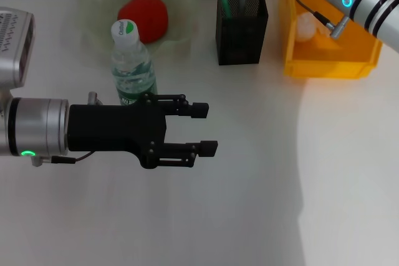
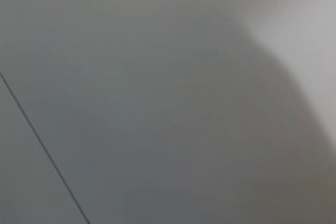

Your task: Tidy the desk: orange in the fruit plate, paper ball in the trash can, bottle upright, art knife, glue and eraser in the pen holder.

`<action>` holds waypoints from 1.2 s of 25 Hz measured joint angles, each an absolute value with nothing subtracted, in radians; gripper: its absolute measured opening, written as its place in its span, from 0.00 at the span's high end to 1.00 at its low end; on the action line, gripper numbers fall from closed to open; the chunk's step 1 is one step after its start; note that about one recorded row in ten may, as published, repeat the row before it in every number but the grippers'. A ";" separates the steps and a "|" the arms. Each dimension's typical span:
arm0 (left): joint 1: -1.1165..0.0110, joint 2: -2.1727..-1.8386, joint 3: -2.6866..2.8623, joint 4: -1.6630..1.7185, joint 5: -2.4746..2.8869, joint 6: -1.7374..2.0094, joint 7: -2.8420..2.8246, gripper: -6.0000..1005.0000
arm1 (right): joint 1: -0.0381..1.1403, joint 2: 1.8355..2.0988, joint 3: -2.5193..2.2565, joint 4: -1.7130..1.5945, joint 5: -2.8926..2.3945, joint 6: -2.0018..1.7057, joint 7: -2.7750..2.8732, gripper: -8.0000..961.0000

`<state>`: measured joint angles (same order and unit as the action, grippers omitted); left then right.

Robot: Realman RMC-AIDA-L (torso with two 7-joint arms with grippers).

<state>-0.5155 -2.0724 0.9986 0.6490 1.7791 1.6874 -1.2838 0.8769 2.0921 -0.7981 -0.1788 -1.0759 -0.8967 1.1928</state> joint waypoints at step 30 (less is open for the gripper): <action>-0.534 -2.053 0.944 0.722 1.787 1.862 -1.441 0.27 | 0.298 1.985 -0.686 -0.591 -1.824 -2.082 1.354 0.23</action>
<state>-0.5344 -2.0527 0.9438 0.7221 1.7869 1.8620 -1.4414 0.2979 1.9848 -0.6865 -0.5914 -1.8242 -2.0822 1.3537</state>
